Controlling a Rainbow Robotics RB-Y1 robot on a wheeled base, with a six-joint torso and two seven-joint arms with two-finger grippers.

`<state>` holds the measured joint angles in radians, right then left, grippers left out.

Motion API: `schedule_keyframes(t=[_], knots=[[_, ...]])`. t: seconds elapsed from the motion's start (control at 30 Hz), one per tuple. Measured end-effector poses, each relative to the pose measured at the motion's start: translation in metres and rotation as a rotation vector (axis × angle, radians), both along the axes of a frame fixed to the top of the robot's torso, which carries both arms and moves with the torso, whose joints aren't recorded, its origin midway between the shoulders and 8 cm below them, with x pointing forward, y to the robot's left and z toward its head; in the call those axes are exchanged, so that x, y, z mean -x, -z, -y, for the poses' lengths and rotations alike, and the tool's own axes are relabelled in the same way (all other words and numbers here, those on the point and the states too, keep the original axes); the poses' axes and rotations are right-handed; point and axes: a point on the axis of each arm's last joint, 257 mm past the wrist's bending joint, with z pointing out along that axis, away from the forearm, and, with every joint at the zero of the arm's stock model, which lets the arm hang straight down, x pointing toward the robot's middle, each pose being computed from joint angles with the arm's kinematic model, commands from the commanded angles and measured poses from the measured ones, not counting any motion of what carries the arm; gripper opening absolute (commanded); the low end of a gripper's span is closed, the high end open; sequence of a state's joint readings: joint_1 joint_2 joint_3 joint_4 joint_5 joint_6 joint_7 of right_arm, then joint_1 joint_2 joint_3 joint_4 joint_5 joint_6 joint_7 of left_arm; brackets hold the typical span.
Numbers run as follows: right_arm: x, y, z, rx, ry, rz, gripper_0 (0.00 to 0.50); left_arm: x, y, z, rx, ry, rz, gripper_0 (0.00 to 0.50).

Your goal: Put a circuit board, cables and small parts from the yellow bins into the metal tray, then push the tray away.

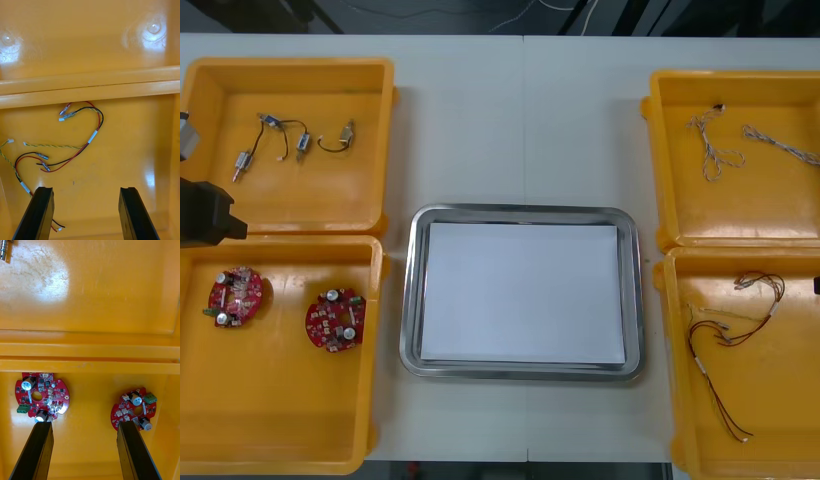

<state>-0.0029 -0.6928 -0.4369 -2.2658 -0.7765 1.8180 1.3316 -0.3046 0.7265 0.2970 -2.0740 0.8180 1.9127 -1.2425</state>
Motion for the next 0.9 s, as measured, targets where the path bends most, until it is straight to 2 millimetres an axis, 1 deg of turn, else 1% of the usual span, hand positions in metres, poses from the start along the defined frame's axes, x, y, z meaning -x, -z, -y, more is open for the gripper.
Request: schedule_keyframes(t=[0.9], knots=[[0.0,0.0,0.0,0.0,0.0,0.0,0.5,0.0,0.0,0.0,0.0,0.0,0.0,0.5]])
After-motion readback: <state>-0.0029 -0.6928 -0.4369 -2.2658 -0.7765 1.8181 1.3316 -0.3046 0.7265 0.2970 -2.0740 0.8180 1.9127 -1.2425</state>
